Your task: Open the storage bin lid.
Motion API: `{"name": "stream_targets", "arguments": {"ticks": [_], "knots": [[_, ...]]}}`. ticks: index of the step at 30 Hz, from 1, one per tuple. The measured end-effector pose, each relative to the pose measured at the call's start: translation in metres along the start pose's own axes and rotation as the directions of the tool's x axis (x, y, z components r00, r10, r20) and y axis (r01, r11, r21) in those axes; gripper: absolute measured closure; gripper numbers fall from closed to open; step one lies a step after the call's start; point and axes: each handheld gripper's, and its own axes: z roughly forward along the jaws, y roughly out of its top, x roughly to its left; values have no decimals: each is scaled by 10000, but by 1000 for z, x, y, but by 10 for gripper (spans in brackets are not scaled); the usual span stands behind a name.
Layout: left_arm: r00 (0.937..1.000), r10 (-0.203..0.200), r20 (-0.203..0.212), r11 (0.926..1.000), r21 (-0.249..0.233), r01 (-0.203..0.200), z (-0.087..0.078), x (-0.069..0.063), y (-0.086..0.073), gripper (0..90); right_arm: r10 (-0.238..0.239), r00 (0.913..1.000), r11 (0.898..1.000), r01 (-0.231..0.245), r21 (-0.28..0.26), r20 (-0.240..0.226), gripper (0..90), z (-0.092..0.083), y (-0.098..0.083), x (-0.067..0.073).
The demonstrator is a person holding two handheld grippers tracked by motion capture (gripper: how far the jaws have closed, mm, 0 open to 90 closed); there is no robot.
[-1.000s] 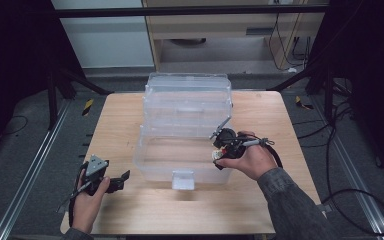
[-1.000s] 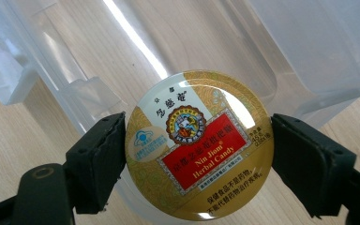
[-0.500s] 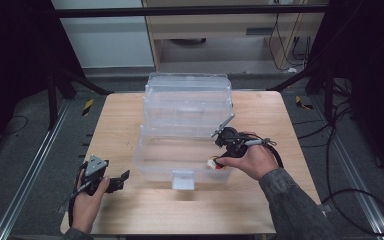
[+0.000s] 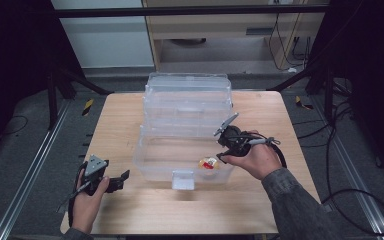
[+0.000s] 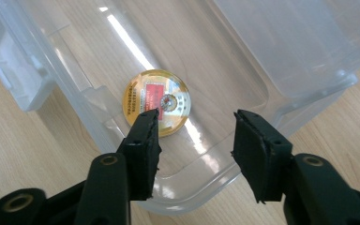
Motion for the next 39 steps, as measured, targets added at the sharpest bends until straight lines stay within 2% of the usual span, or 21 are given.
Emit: {"name": "stream_targets", "arguments": {"ticks": [3, 14, 20, 21, 23, 27, 31, 33, 37, 39], "knots": [[10000, 10, 59, 10000, -16, -10, 0, 0, 0, 98, -56, 10000, 9999, 57, -89, 36, 547, -4, 0, -1], [9989, 21, 479, 9997, -244, -10, -4, -1, 3, 107, 7, 10000, 9995, -5, -316, 53, 577, -13, 2, -6], [9966, 285, 773, 9981, -563, -242, -11, -2, 11, 108, -41, 10000, 9992, 41, -410, -8, 568, -16, 3, -9], [9946, 489, 912, 9970, -640, -431, -13, -3, 15, 108, -83, 10000, 9991, 84, -413, 39, 547, -17, 4, -9], [9937, 563, 973, 9965, -668, -499, -14, -3, 17, 107, -147, 9999, 9988, 150, -457, 63, 526, -18, 5, -10], [9862, 994, 1324, 9924, -861, -884, -17, -7, 28, 98, -260, 9995, 9977, 270, -615, 158, 441, -22, 9, -9], [9727, 1640, 1642, 9852, -770, -1531, -18, -10, 36, 79, -287, 9980, 9969, 327, -719, 560, 345, -26, 14, -9], [9627, 2013, 1806, 9793, -597, -1936, -18, -12, 39, 76, -295, 9978, 9967, 338, -737, 590, 342, -27, 15, -10], [9445, 2508, 2123, 9680, -464, -2466, -17, -15, 48, 74, -405, 9967, 9960, 458, -768, 698, 327, -30, 20, -11], [9274, 2814, 2464, 9593, -479, -2783, -18, -19, 55, 76, -376, 9969, 9954, 436, -856, 698, 327, -32, 23, -13]]}}
